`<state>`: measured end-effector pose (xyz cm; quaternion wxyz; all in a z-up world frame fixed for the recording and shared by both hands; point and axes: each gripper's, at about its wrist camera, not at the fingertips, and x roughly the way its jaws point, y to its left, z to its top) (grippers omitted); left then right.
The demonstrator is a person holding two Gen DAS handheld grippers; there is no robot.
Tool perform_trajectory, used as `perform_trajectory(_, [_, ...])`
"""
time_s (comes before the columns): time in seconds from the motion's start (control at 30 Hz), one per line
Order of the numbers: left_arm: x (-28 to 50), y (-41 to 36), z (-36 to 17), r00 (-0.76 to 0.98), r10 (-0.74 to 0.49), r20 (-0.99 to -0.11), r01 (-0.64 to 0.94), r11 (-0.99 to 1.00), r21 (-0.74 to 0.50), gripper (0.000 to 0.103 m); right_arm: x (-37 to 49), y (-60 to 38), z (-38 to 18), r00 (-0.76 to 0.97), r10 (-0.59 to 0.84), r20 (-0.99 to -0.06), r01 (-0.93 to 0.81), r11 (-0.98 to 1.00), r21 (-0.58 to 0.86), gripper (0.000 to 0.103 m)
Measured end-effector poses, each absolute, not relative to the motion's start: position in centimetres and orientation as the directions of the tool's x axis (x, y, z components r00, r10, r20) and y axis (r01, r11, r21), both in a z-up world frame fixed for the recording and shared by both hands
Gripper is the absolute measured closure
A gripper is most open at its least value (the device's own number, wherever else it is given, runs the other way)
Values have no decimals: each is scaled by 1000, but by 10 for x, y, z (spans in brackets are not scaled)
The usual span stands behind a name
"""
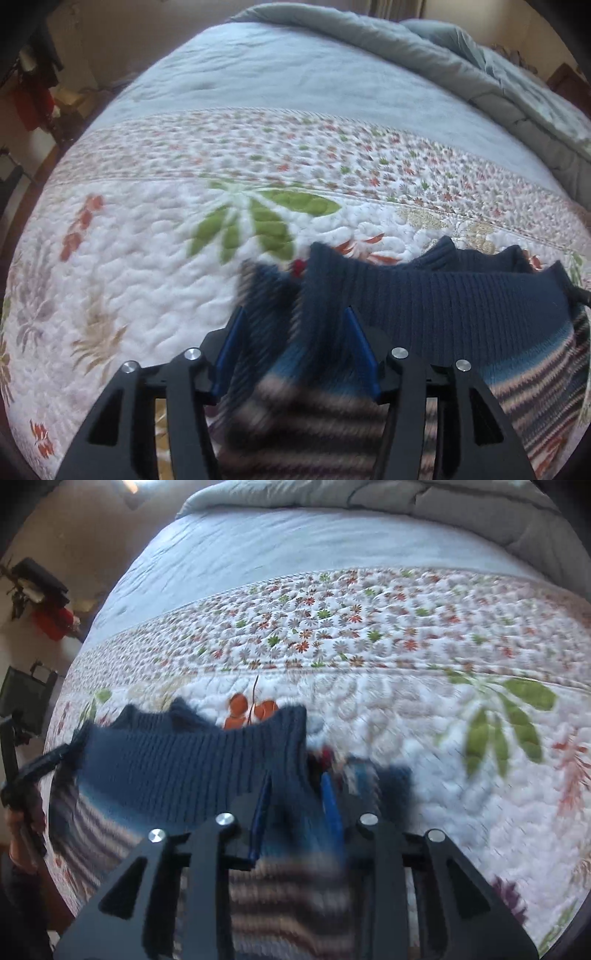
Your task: Fold small clothes
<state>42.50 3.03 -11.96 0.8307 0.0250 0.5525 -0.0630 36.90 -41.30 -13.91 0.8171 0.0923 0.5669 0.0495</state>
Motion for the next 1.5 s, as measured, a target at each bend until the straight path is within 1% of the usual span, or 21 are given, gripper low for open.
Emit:
perform_trajectory(0.1, [400, 54, -109, 376, -99, -921, 128, 990, -54, 42, 333, -420, -129, 355, 202, -913, 1, 976, 217, 64])
perform_trajectory(0.3, [314, 97, -112, 353, -132, -926, 156, 984, -81, 41, 247, -426, -131, 305, 269, -914, -38, 962, 270, 62])
perform_trajectory(0.37, [294, 105, -114, 345, -150, -926, 160, 982, -100, 40, 220, -426, -136, 286, 284, -915, -53, 958, 280, 58])
perform_trajectory(0.47, [275, 108, -125, 322, -191, -927, 172, 975, -141, 39, 200, -424, -145, 258, 311, -915, -63, 950, 305, 58])
perform_trajectory(0.57, [270, 105, -132, 311, -219, -925, 180, 969, -169, 38, 188, -423, -147, 265, 346, -900, -81, 938, 337, 65])
perform_trajectory(0.6, [269, 102, -134, 315, -206, -926, 183, 971, -154, 39, 185, -423, -147, 272, 352, -896, -84, 936, 342, 69])
perform_trajectory(0.63, [269, 100, -136, 317, -203, -927, 188, 971, -148, 39, 184, -422, -146, 278, 356, -892, -91, 934, 345, 78])
perform_trajectory(0.67, [270, 98, -136, 319, -197, -927, 192, 971, -140, 43, 183, -423, -145, 279, 364, -889, -95, 931, 351, 86])
perform_trajectory(0.7, [271, 97, -136, 319, -181, -930, 189, 974, -125, 53, 182, -425, -145, 273, 375, -886, -94, 927, 364, 93])
perform_trajectory(0.8, [272, 98, -132, 323, -181, -929, 179, 976, -128, 72, 176, -428, -136, 270, 421, -866, -103, 907, 409, 94])
perform_trajectory(0.93, [278, 107, -130, 306, -199, -931, 160, 975, -156, 76, 164, -438, -123, 265, 403, -876, -118, 915, 385, 95])
perform_trajectory(1.03, [281, 107, -144, 293, -164, -942, 171, 978, -117, 77, 164, -448, -142, 228, 385, -894, -76, 923, 378, 95])
perform_trajectory(1.13, [285, 109, -157, 284, -159, -945, 153, 981, -119, 74, 169, -453, -163, 222, 398, -890, -39, 916, 399, 95])
perform_trajectory(1.2, [284, 110, -153, 285, -168, -944, 154, 980, -128, 67, 169, -455, -164, 236, 419, -877, -39, 905, 423, 94])
perform_trajectory(1.23, [283, 111, -150, 284, -169, -944, 157, 979, -129, 65, 168, -455, -163, 238, 424, -874, -42, 903, 427, 89])
perform_trajectory(1.3, [278, 114, -142, 271, -183, -945, 161, 976, -143, 48, 164, -457, -157, 245, 430, -869, -49, 900, 432, 77])
perform_trajectory(1.33, [276, 118, -136, 275, -199, -941, 167, 973, -157, 44, 162, -459, -151, 254, 421, -871, -54, 905, 422, 61])
perform_trajectory(1.37, [275, 121, -129, 291, -201, -935, 167, 973, -157, 33, 160, -461, -146, 267, 406, -874, -55, 912, 407, 45])
perform_trajectory(1.4, [275, 123, -123, 311, -192, -931, 164, 976, -146, 21, 160, -461, -142, 280, 390, -877, -54, 919, 391, 41])
perform_trajectory(1.47, [280, 125, -116, 335, -188, -923, 164, 977, -140, 14, 161, -462, -132, 297, 397, -869, -55, 915, 399, 39])
perform_trajectory(1.5, [283, 125, -115, 334, -196, -922, 161, 976, -149, 14, 165, -464, -130, 302, 402, -864, -45, 912, 408, 33])
